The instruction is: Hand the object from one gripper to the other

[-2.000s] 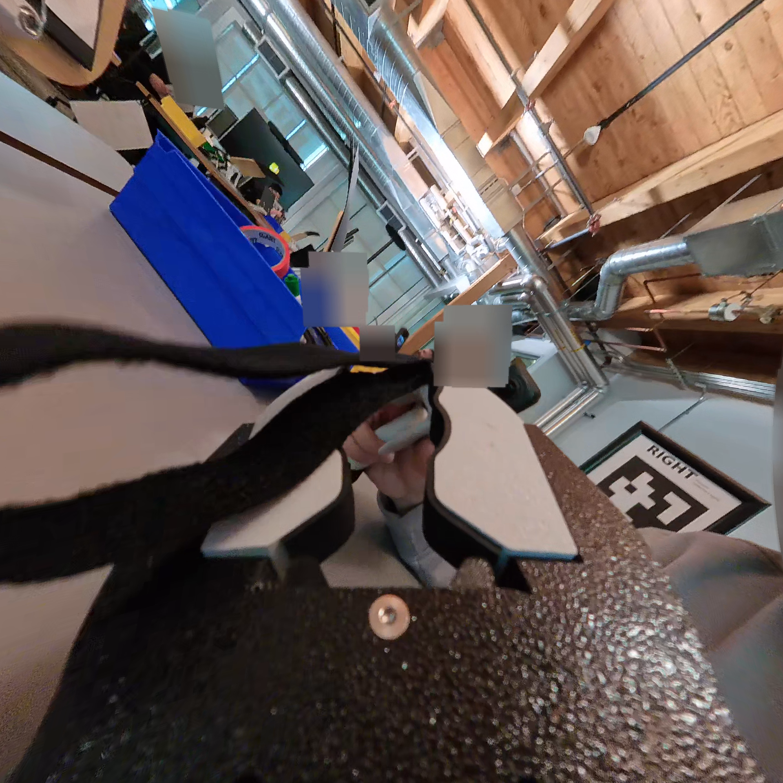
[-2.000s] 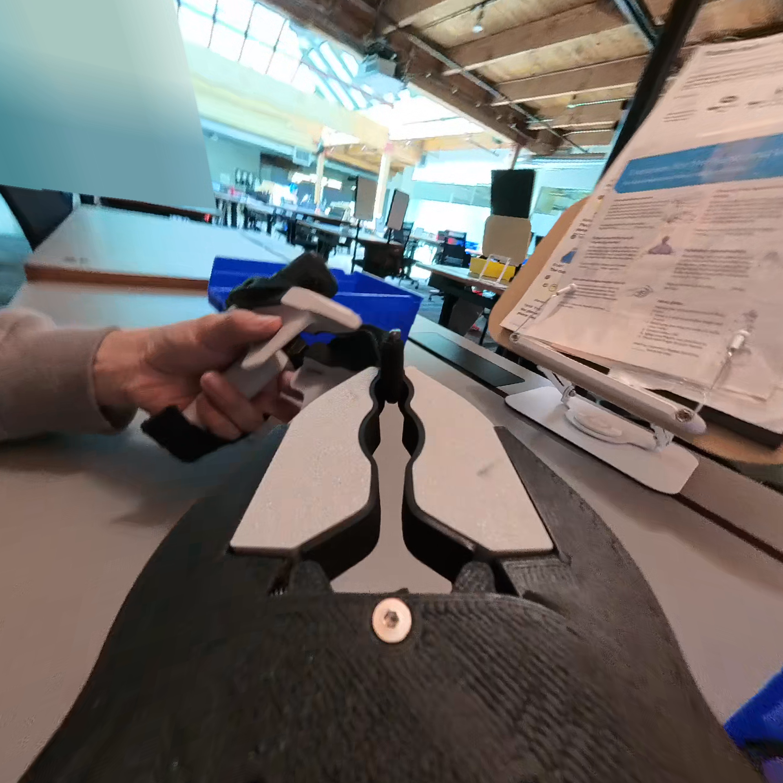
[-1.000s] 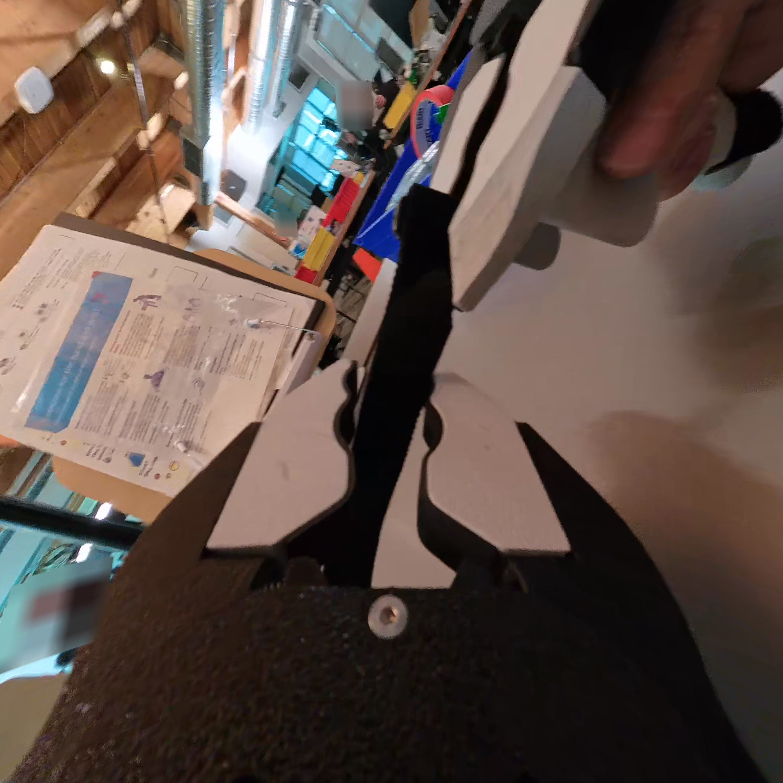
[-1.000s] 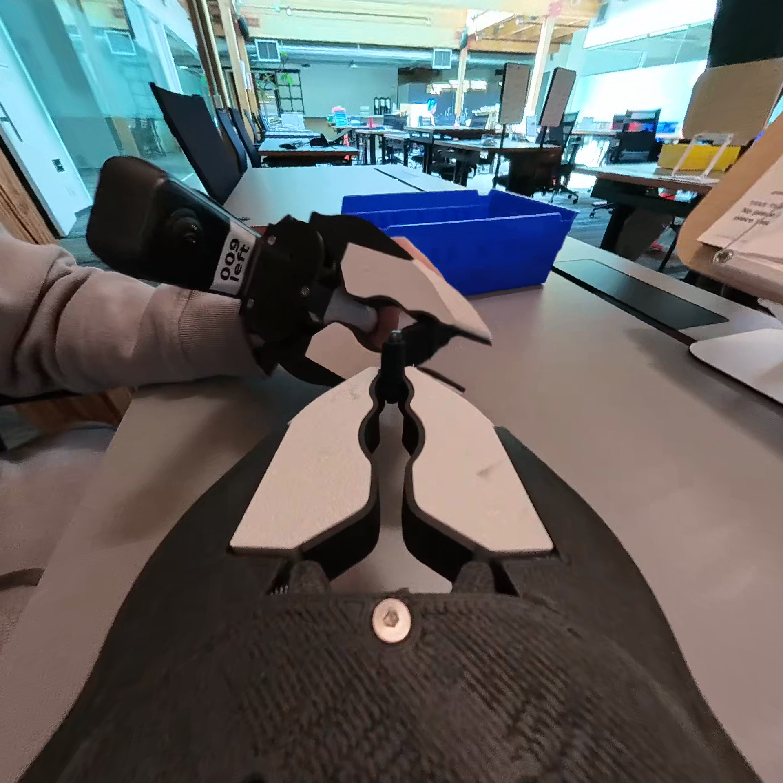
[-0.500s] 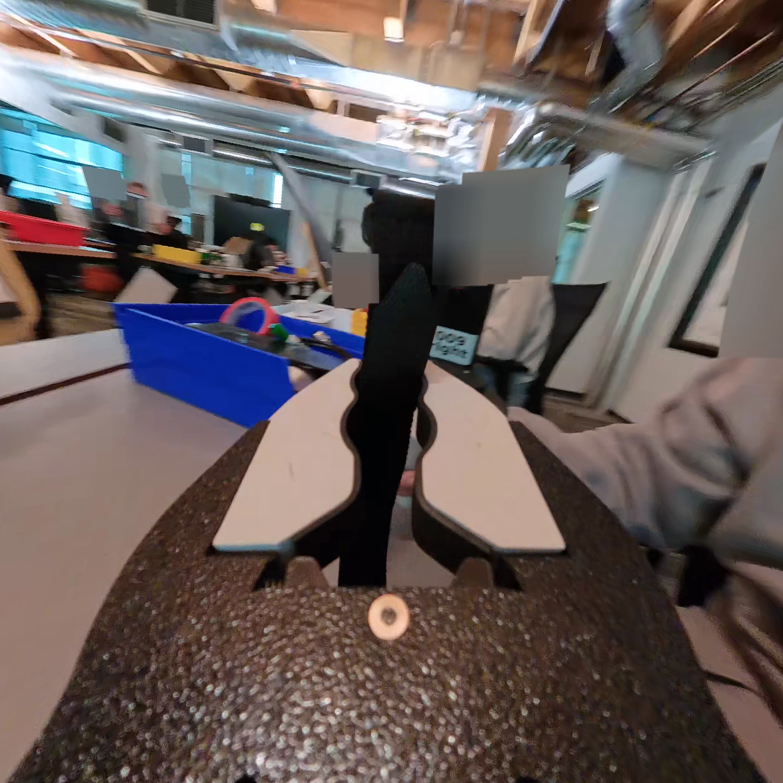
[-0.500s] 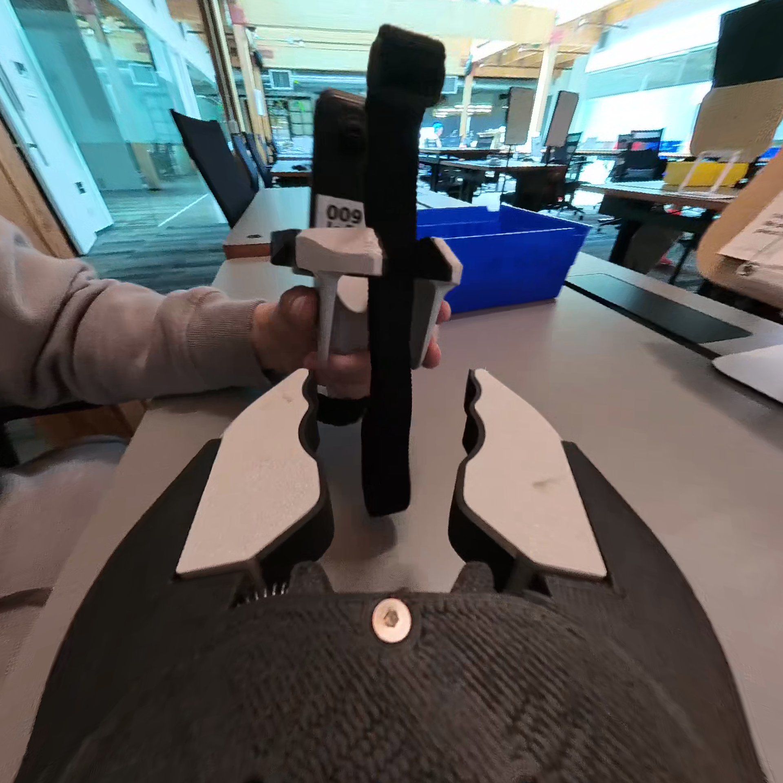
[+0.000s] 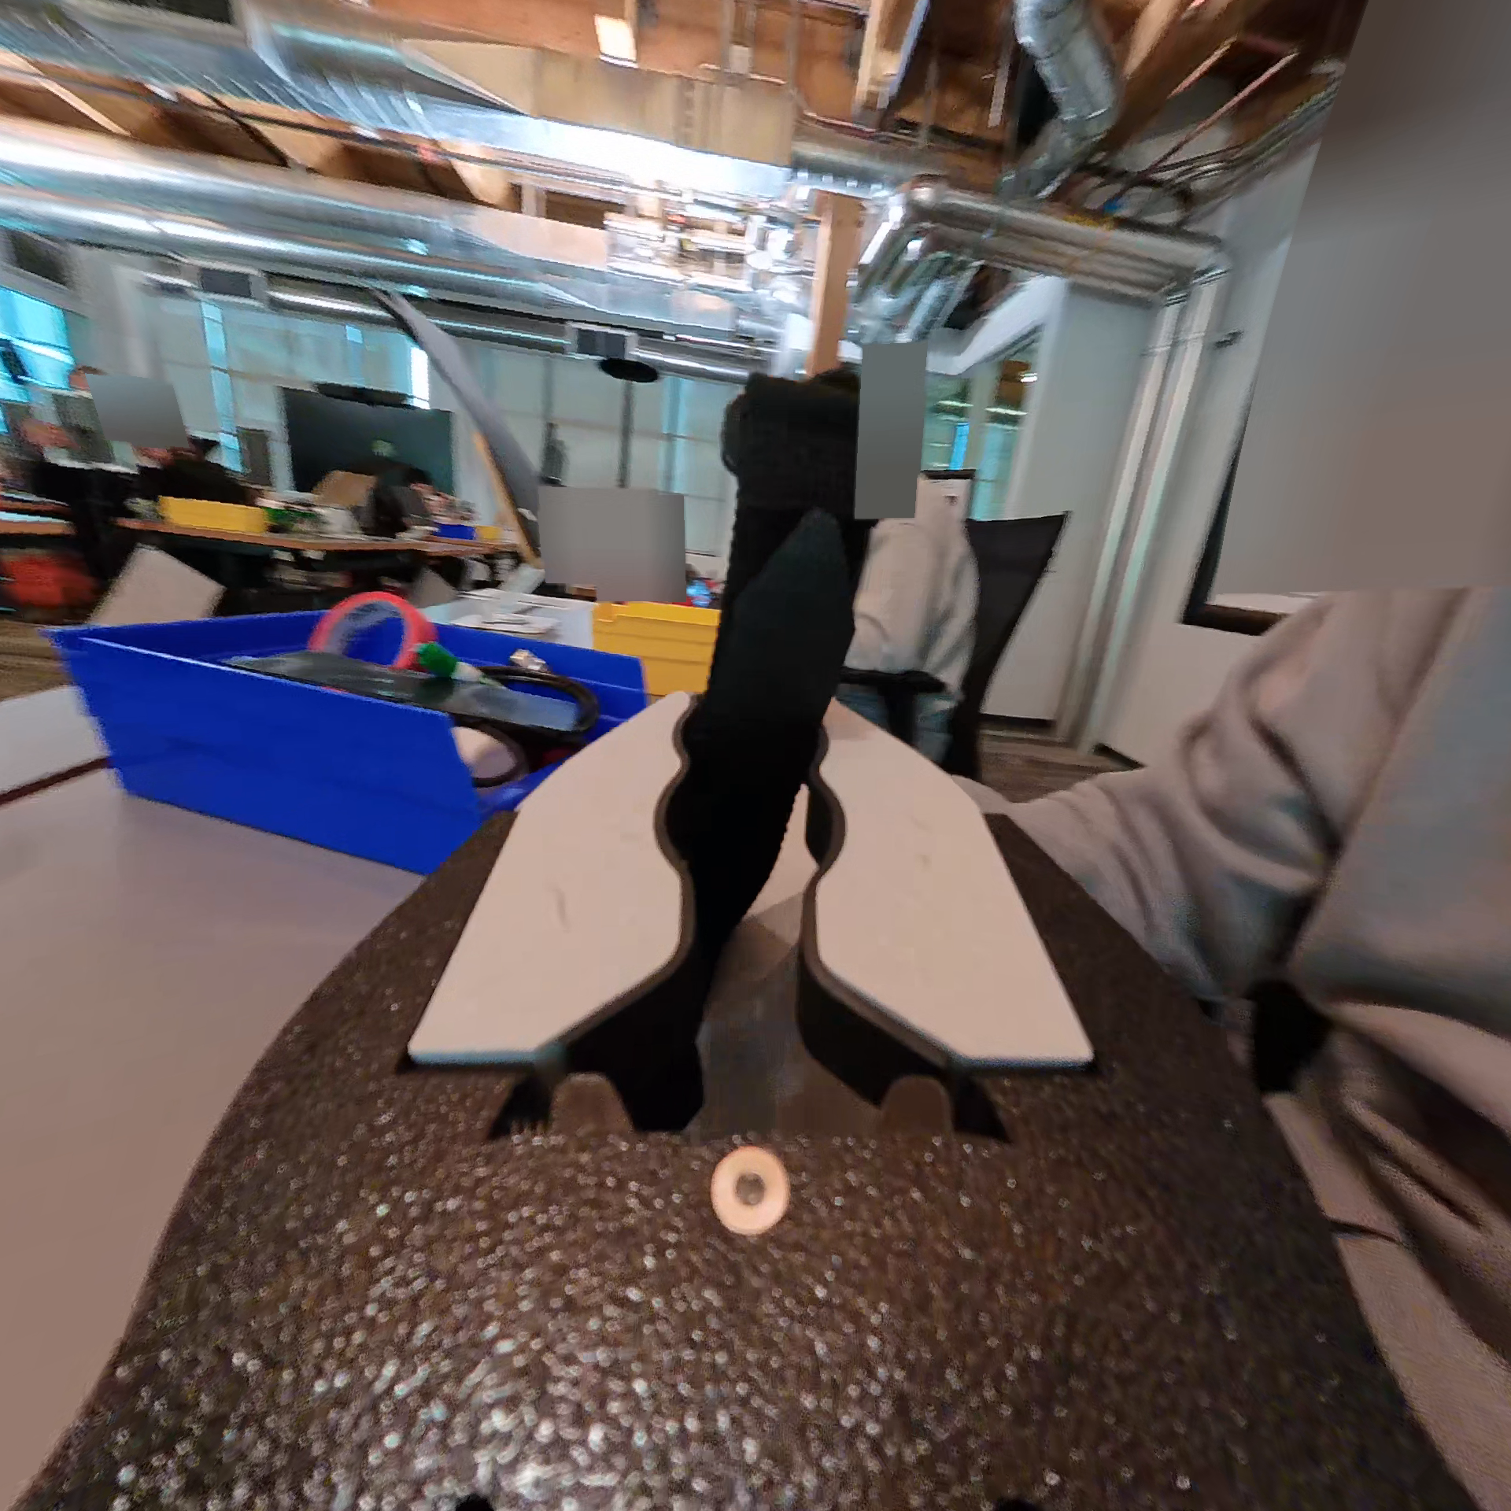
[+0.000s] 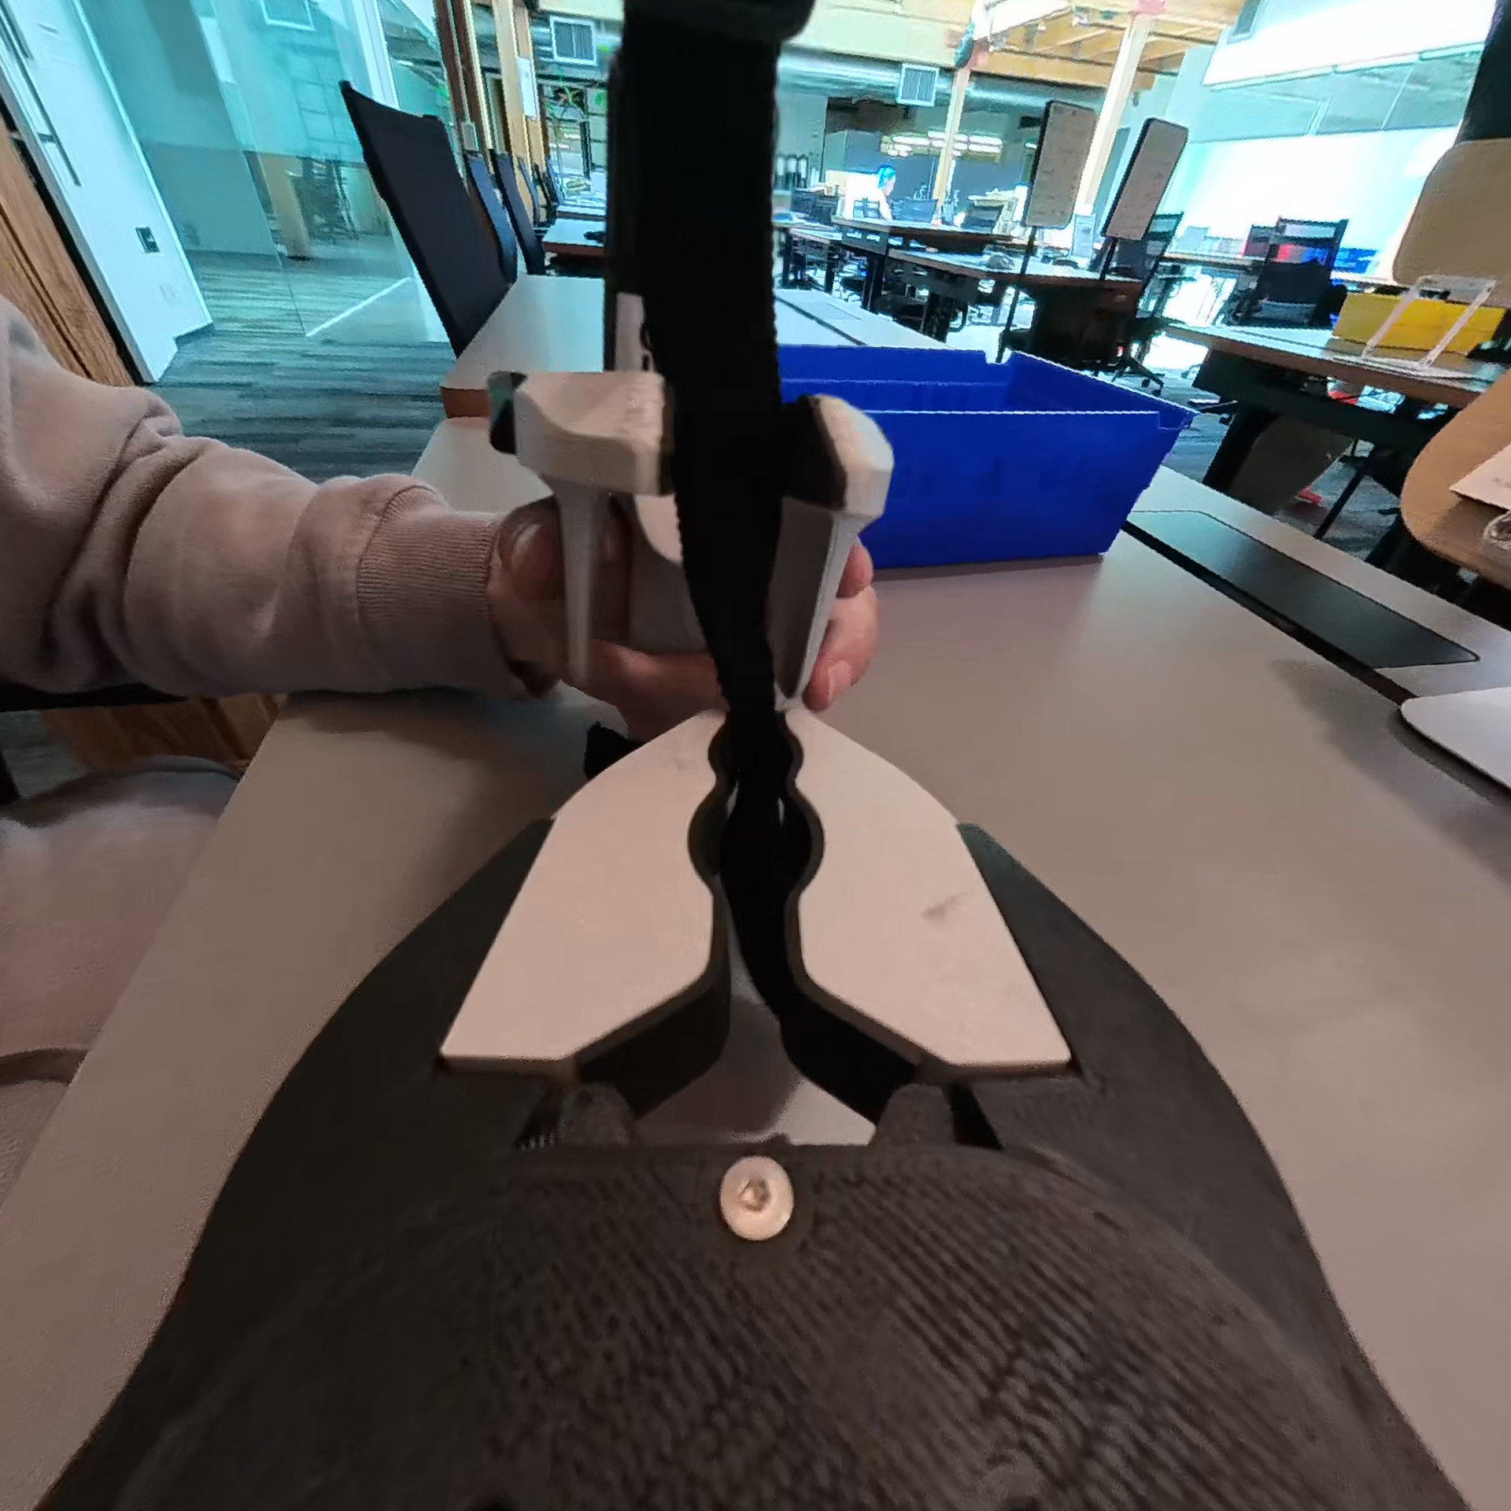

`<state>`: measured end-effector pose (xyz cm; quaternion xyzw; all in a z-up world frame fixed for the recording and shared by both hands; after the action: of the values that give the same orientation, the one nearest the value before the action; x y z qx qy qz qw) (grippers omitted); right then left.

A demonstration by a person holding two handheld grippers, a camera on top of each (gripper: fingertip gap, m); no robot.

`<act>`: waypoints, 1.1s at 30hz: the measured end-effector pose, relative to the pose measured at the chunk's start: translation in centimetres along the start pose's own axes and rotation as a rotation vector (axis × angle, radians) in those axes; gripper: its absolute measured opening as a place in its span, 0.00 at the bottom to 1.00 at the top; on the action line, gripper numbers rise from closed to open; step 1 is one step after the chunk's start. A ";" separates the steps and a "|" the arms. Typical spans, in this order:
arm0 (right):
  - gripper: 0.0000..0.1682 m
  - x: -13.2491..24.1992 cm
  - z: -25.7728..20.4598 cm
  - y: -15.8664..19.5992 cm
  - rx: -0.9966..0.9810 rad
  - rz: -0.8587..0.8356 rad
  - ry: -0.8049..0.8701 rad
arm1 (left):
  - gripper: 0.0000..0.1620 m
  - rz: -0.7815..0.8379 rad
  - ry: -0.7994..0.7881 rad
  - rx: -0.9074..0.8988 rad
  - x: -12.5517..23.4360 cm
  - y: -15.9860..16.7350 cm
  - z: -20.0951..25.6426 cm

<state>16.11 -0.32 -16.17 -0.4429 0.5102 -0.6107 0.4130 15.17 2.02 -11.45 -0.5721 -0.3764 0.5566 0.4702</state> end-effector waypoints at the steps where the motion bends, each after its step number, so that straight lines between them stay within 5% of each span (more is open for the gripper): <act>1: 0.04 0.0 0.2 -0.1 -0.007 0.004 0.013 | 0.13 0.006 -0.023 -0.019 0.2 -0.2 -0.2; 10: 0.03 0.1 1.6 -0.2 0.011 0.003 0.121 | 0.14 0.046 -0.079 -0.007 0.9 -0.4 -1.1; 12: 0.03 0.4 2.6 -0.4 -0.028 0.015 0.177 | 0.22 0.051 -0.122 -0.015 1.2 -0.6 -1.5; 15: 0.03 2.0 5.5 -1.6 -0.167 0.115 0.324 | 0.33 0.029 -0.189 -0.030 1.5 -0.4 -2.3; 20: 0.03 8.8 12.7 -2.4 -0.500 0.289 0.630 | 0.33 -0.043 -0.244 -0.044 1.6 0.7 -2.9; 25: 0.03 17.4 17.4 -2.2 -0.469 0.162 0.930 | 0.32 -0.075 -0.256 -0.031 1.6 1.3 -3.3; 30: 0.04 20.5 23.1 -1.1 -0.524 -0.072 1.007 | 0.30 -0.040 -0.250 0.013 1.5 1.2 -3.4; 33: 0.18 21.5 26.3 -0.9 -0.496 -0.109 1.171 | 0.30 -0.049 -0.253 0.000 1.4 1.1 -3.4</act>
<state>35.65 -27.50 -10.46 -0.1436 0.7545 -0.6353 -0.0806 18.57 2.69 -13.12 -0.4879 -0.4466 0.6129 0.4323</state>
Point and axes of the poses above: each gripper's, where its closed fingertips meet, x back along the fingers, y out of its underside, z = x × y across the jaws, the point moved 3 cm from there along x, back along the fingers, and after that the axes turned 11 degrees about y, right-handed, at the moved point
